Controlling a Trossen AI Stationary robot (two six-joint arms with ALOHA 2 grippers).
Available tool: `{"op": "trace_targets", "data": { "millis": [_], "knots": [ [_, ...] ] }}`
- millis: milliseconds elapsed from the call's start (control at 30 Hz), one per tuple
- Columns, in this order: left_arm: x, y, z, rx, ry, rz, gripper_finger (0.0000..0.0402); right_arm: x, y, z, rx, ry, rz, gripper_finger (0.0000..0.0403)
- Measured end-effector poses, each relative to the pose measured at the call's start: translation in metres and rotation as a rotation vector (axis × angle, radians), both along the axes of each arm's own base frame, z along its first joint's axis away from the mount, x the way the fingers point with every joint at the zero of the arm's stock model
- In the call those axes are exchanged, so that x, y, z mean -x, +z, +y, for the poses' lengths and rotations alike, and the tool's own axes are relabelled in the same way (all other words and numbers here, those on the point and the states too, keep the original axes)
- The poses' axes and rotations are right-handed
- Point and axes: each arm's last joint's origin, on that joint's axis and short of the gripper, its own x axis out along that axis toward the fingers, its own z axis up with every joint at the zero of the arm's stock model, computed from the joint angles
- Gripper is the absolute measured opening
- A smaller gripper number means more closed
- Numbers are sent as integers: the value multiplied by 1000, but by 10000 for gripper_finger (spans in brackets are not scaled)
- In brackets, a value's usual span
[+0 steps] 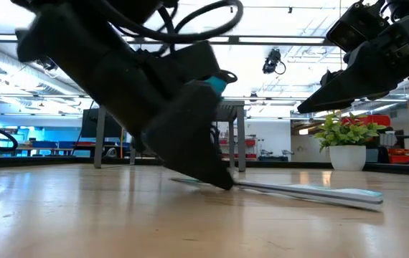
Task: Pick & Place Fruit
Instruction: Put the blue knife on the shelf
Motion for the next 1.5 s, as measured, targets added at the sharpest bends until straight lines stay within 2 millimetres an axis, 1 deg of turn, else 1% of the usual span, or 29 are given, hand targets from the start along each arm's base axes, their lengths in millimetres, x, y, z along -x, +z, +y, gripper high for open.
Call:
{"op": "trace_targets", "data": {
  "millis": [133,233,333,467,533,633,833,1067,1233,1500],
  "knots": [
    [14,9,0,-28,41,70,240,0,0,0,0,0,1,254],
    [23,8,1,-73,110,85,240,0,0,0,0,0,1,254],
    [26,8,-1,-92,146,66,240,0,0,0,0,-1,0,254],
    [26,14,-3,-109,120,40,240,0,0,0,0,-1,0,254],
    [24,20,-5,-105,109,3,240,0,0,0,0,-1,0,254],
    [22,35,-9,-102,121,-87,240,0,0,0,0,-1,0,254],
    [16,47,-13,-92,183,-241,240,0,0,0,0,-1,-1,254],
    [11,39,-6,97,155,-147,240,0,0,0,0,-2,-1,254],
    [11,37,-1,104,195,-158,240,0,0,0,0,-2,-1,254],
    [28,14,11,125,237,-99,240,0,0,0,0,-2,-2,254]
  ]
}}
